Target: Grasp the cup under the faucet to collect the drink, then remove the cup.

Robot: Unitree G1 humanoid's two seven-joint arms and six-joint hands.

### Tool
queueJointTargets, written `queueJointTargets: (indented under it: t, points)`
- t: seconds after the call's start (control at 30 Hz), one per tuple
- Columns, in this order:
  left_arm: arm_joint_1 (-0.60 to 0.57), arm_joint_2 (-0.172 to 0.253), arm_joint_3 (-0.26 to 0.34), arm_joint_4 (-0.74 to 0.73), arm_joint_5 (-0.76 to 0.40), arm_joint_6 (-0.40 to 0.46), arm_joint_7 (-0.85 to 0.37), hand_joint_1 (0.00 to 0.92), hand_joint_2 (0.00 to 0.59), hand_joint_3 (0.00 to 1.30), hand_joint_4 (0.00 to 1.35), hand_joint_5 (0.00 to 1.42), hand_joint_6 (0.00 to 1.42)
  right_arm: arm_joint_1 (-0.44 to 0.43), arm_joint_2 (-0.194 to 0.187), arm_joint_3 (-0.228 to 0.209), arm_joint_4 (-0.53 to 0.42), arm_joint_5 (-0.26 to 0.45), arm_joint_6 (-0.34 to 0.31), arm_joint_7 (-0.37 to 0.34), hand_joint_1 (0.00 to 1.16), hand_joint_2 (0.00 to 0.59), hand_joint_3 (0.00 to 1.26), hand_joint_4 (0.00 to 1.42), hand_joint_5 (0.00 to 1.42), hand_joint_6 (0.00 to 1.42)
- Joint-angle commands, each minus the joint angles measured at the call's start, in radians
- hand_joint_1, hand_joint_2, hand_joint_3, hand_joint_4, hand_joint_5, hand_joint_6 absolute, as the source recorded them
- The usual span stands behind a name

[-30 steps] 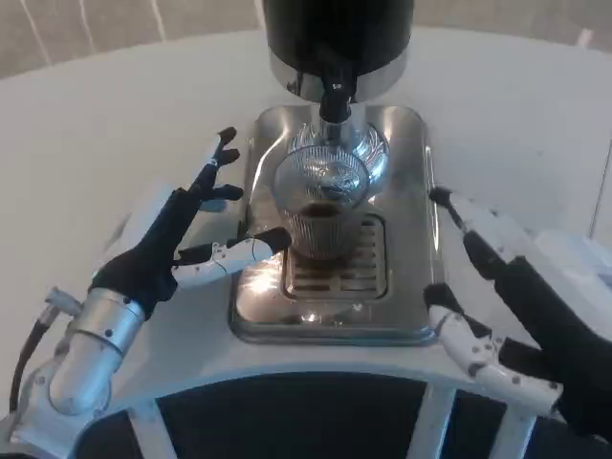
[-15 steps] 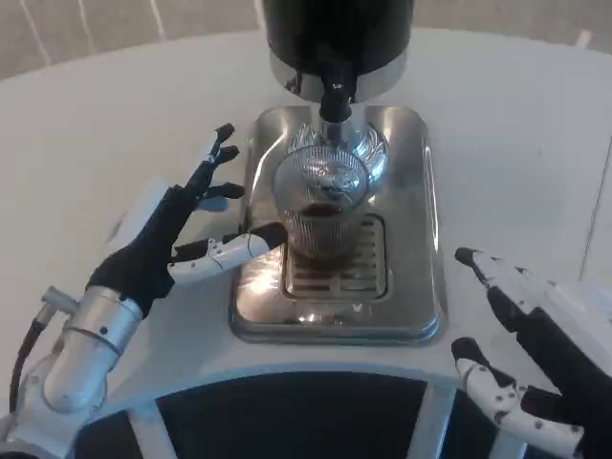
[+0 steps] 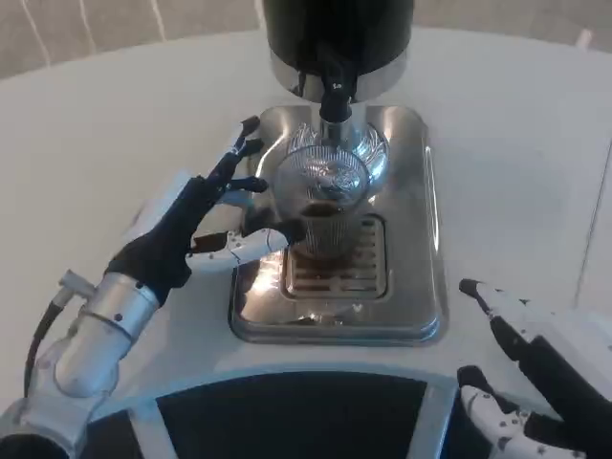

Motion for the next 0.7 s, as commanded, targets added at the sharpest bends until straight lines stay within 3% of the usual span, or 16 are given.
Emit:
queueJointTargets:
  t: [0.03,0.27,0.7]
  points:
    - [-0.021,-0.006,-0.002,0.019,-0.005,-0.025,-0.025,0.394,0.067,0.0,0.0,0.29,0.33,0.022,0.028,-0.007,-0.015,-0.01,-0.036,-0.003,0.22,0.586,0.0,0.0,0.0,0.0]
    - [-0.044,-0.014,0.001,0.041,-0.01,-0.038,-0.055,0.395,0.068,0.0,0.0,0.29,0.34,0.031,0.059,-0.012,-0.015,-0.016,-0.059,0.003,0.22,0.586,0.0,0.0,0.0,0.0]
    - [-0.065,-0.018,0.01,0.071,-0.023,-0.054,-0.106,0.39,0.061,0.0,0.0,0.29,0.35,0.008,0.049,0.002,-0.011,-0.012,-0.033,0.014,0.22,0.586,0.0,0.0,0.0,0.0]
